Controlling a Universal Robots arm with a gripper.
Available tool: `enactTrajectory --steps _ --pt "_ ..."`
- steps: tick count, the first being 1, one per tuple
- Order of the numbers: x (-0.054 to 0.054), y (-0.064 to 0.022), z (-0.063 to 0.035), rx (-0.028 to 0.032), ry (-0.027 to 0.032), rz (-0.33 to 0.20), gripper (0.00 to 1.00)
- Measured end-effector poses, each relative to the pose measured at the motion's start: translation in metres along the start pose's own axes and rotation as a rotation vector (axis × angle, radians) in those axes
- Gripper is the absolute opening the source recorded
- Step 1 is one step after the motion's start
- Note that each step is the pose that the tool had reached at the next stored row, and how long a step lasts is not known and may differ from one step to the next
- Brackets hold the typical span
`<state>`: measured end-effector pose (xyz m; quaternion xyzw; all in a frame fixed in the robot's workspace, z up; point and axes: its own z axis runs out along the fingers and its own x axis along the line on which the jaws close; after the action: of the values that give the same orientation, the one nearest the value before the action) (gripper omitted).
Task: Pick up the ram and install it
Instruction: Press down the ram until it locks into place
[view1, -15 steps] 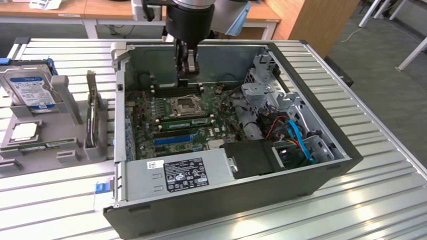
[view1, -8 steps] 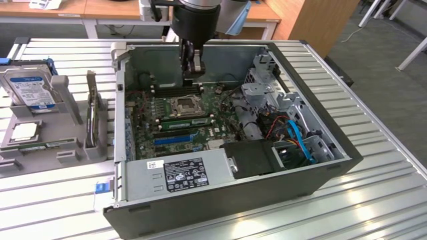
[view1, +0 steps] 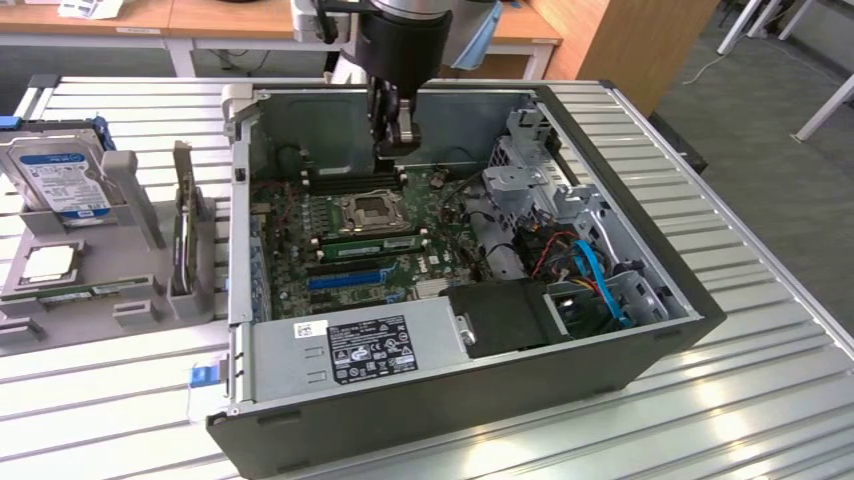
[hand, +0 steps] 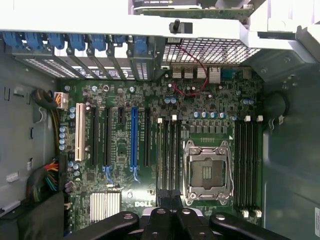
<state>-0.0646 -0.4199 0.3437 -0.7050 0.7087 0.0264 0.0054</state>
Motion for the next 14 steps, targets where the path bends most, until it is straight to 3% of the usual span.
enactTrajectory --steps 14 --pt "0.000 -0.0141 -0.0004 0.0000 0.0000 0.000 0.10"
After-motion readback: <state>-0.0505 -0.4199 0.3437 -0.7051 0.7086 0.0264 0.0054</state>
